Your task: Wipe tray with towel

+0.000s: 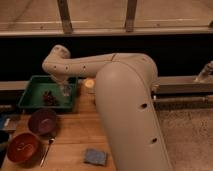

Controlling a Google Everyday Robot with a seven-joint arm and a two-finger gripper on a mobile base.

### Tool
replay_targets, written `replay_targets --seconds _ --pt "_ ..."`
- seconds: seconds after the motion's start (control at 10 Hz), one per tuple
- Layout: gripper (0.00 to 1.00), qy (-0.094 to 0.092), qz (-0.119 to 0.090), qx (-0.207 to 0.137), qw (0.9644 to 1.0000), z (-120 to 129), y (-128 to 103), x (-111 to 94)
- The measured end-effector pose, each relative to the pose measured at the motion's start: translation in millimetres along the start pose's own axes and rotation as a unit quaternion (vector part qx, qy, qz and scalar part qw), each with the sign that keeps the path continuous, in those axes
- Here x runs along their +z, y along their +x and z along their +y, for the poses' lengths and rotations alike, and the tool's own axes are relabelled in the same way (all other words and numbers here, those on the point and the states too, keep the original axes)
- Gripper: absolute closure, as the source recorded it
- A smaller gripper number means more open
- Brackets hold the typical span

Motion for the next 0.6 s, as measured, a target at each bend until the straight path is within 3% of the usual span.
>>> replay_targets --seconds 0.2,0.6 --pt "1.00 -0.003 0.019 -0.005 0.9998 2 -2 15" --pt "1.00 -0.010 0.067 -0.014 0.9976 3 -7 70"
